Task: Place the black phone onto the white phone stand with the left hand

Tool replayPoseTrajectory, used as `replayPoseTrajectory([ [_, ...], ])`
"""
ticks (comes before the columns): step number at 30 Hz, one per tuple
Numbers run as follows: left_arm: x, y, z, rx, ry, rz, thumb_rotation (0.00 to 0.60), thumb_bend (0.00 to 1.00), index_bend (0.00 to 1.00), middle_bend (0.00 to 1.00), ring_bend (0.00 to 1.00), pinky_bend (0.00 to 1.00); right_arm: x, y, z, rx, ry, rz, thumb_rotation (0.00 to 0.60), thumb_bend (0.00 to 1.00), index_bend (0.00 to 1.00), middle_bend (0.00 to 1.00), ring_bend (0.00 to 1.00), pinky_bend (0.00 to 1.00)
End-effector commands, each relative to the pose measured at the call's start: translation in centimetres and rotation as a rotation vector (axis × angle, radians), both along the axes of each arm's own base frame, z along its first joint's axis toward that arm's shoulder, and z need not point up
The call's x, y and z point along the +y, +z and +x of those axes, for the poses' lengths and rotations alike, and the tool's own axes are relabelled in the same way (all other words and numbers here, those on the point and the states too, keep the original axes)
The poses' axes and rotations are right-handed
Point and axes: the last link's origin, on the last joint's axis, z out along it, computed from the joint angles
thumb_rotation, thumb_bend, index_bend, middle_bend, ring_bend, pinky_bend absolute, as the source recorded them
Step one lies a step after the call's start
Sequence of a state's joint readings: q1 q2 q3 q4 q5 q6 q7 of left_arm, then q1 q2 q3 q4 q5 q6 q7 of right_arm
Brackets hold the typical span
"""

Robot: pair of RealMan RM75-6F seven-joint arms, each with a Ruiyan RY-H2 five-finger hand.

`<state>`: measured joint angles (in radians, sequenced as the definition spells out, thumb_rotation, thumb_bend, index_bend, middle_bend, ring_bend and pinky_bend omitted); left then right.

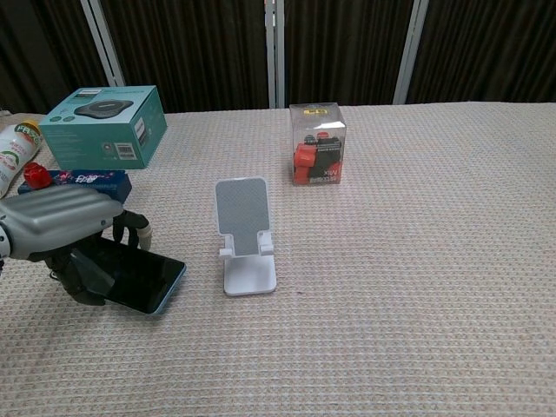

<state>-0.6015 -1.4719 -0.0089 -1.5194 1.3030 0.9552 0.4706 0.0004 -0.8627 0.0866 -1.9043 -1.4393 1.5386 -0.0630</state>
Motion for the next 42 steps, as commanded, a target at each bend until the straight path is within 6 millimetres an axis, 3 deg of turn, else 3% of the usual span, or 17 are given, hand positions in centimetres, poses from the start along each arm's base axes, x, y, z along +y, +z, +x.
replayPoseTrajectory([
  [1,0.1,1.8,1.2,-0.032,-0.057,0.036,0.6,0.02,0.48,0.39,0.39,0.41,0.0,0.0,0.0,-0.002,0.001,0.0,0.6,0.0,0.0,0.0,0.0,0.0],
  [7,0.4,3.8,3.0,-0.041,-0.205,0.111,0.6,0.01,0.49,0.39,0.4,0.41,0.0,0.1,0.0,-0.004,0.001,-0.003,0.6,0.0,0.0,0.0,0.0,0.0],
  [12,1.4,5.5,5.8,0.034,-0.495,0.243,0.6,0.0,0.48,0.4,0.4,0.42,-0.1,0.1,0.0,0.0,-0.003,-0.003,0.6,0.0,0.0,0.0,0.0,0.0],
  [20,4.1,5.2,9.6,0.294,-0.966,0.335,0.6,0.0,0.51,0.4,0.4,0.42,-0.6,0.3,-0.4,-0.001,-0.021,-0.02,0.6,0.0,0.0,0.0,0.0,0.0],
  [27,6.3,3.7,11.5,0.496,-1.124,0.304,0.6,0.0,0.5,0.39,0.4,0.41,-1.0,0.5,-1.0,0.001,-0.052,-0.029,0.6,0.0,0.0,0.0,0.0,0.0],
  [32,5.9,2.0,12.7,0.574,-1.21,0.231,0.6,0.0,0.5,0.39,0.4,0.41,-1.0,0.8,-1.3,-0.001,-0.066,-0.038,0.6,0.0,0.0,0.0,0.0,0.0],
  [42,5.6,0.8,13.8,0.599,-1.221,0.225,0.6,0.0,0.47,0.37,0.39,0.39,-0.9,1.1,-1.4,-0.009,-0.064,-0.046,0.6,0.0,0.0,0.0,0.0,0.0],
])
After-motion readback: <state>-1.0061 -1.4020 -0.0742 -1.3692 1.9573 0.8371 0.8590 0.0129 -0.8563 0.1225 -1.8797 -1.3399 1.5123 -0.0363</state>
